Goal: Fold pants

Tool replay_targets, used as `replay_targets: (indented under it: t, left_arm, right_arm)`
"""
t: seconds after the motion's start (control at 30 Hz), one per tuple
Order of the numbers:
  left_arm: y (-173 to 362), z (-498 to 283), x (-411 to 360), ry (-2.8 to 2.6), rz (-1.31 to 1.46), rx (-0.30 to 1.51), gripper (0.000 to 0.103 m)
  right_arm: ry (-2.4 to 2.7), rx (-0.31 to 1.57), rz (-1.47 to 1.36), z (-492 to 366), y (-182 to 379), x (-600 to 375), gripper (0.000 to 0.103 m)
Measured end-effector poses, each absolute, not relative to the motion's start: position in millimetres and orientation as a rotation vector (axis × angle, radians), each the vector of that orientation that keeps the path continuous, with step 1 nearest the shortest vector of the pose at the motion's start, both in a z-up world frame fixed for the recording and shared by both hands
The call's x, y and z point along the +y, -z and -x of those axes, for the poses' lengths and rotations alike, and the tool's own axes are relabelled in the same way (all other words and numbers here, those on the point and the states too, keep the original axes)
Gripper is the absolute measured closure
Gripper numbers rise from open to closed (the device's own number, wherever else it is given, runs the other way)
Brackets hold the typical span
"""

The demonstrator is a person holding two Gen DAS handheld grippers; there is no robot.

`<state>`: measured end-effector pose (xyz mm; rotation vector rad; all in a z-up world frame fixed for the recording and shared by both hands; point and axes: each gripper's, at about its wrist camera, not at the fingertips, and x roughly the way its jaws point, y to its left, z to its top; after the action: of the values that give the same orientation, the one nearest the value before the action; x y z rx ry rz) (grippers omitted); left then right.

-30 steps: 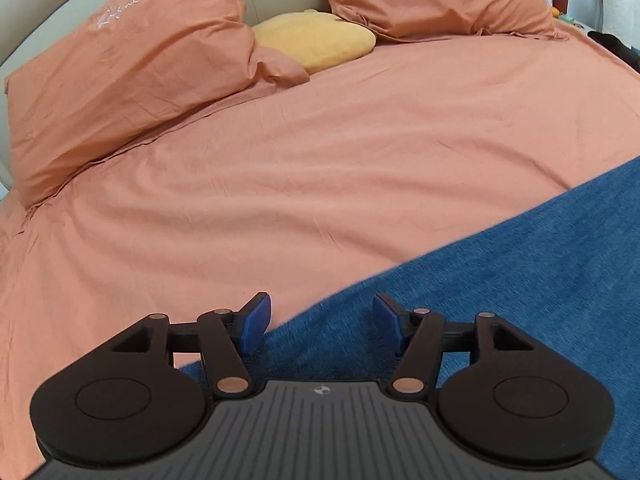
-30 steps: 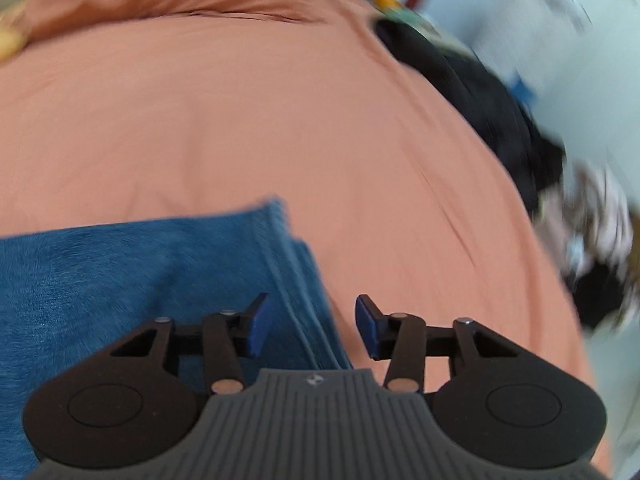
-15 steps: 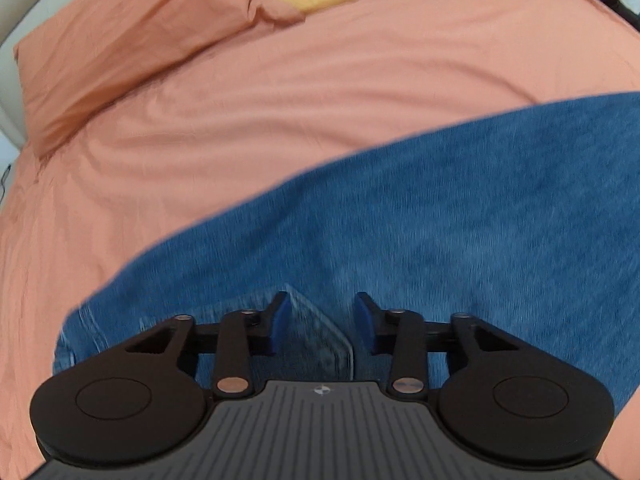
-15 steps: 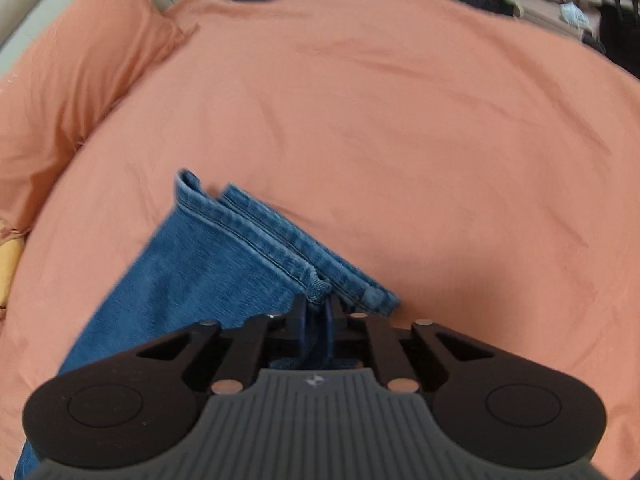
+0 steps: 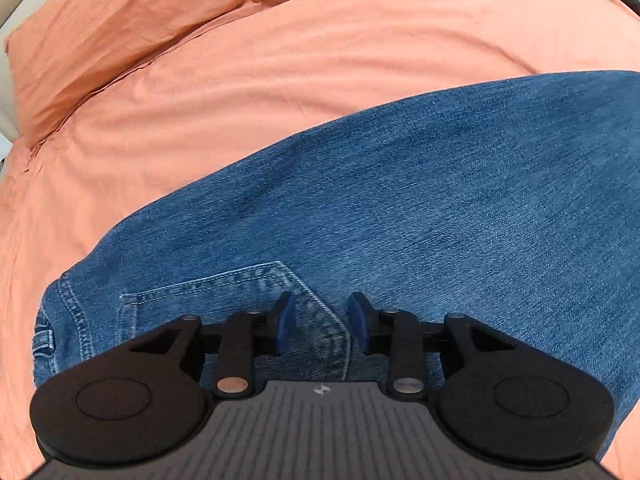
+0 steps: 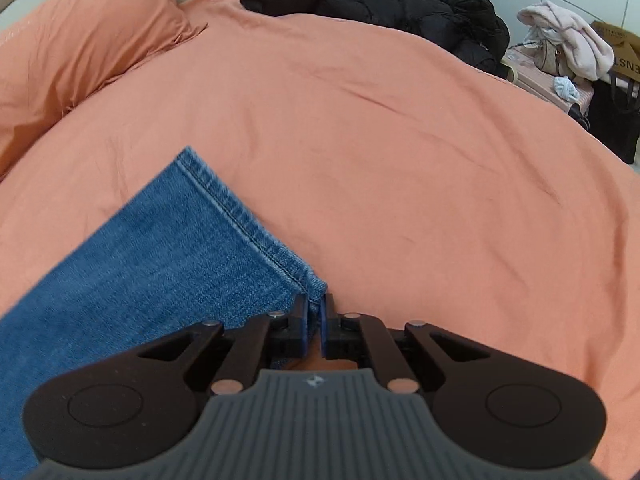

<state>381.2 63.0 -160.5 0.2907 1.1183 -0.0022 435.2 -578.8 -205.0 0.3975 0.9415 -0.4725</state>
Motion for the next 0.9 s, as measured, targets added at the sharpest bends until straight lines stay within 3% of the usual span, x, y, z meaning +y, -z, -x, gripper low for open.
replay_targets:
  t: [0.07, 0.1, 0.13, 0.33, 0.53, 0.9]
  left_arm:
    - [155.6, -377.7, 71.7, -0.004, -0.277, 1.103, 0.048]
    - [151.1, -375.1, 78.1, 0.000, -0.254, 1.094, 0.046]
    - [145.4, -372.6, 86.1, 0.003, -0.227, 1.089, 0.046]
    - [107.1, -348.7, 146.0, -0.038, -0.160, 1.064, 0.046]
    - [84.8, -304.0, 218.6, -0.150, -0.041, 1.057, 0.042]
    - [117.3, -226.6, 324.0, -0.240, 0.579, 0.982, 0.025]
  right_arm:
    - [0.485, 0.956, -0.362, -437.0, 203.3, -575.7, 0.092]
    - [0.495, 0.967, -0.326, -436.8, 200.9, -574.7, 0.080]
    - [0.504, 0.970, -0.283, -436.1, 197.8, -570.2, 0.075]
    - [0.404, 0.938, -0.139, -427.9, 167.8, -519.7, 0.075]
    - [0.153, 0.950, -0.095, -427.3, 149.6, -409.1, 0.075]
    - [-0.249, 0.981, -0.004, -420.9, 138.6, -167.9, 0.073]
